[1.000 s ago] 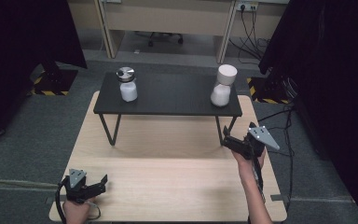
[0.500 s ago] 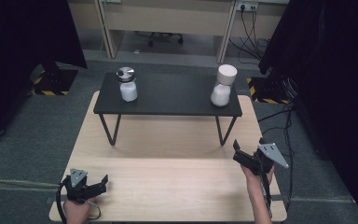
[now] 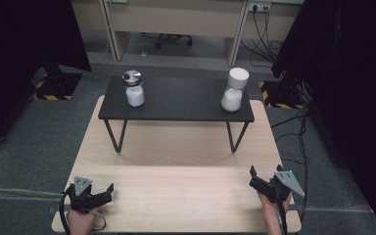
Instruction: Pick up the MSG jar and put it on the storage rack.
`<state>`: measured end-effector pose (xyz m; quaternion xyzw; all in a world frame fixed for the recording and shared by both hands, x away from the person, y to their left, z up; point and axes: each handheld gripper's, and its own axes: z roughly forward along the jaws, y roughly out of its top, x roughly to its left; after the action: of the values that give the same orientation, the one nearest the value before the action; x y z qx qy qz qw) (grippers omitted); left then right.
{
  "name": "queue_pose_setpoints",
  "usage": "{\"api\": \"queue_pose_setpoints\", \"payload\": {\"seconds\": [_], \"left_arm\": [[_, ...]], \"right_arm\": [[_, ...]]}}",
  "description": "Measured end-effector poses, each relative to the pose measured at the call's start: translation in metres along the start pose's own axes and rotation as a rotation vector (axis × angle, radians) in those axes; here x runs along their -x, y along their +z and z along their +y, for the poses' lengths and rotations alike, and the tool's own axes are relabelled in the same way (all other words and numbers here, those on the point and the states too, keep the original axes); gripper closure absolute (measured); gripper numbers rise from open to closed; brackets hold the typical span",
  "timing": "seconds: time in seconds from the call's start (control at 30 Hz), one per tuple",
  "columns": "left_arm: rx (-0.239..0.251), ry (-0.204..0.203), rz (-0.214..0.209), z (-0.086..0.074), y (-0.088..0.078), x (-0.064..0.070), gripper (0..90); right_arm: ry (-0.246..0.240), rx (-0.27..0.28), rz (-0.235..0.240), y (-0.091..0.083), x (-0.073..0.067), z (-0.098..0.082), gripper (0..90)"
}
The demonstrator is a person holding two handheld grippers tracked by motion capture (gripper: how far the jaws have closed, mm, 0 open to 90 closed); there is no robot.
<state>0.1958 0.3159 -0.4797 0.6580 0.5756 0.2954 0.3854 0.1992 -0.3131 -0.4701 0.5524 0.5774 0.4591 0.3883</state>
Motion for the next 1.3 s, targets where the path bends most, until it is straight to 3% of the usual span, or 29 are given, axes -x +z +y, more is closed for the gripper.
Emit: {"api": "queue_pose_setpoints", "payload": {"seconds": [0.53, 1.3], "left_arm": [[-0.013, 0.007, 0.005, 0.002, 0.002, 0.002, 0.0], [-0.027, 0.015, 0.004, 0.005, 0.003, 0.002, 0.0]], "right_arm": [[-0.016, -0.016, -0.037, -0.013, 0.008, -0.042, 0.2], [0.006, 0.009, -0.058, -0.026, 0.014, -0.055, 0.2]]}}
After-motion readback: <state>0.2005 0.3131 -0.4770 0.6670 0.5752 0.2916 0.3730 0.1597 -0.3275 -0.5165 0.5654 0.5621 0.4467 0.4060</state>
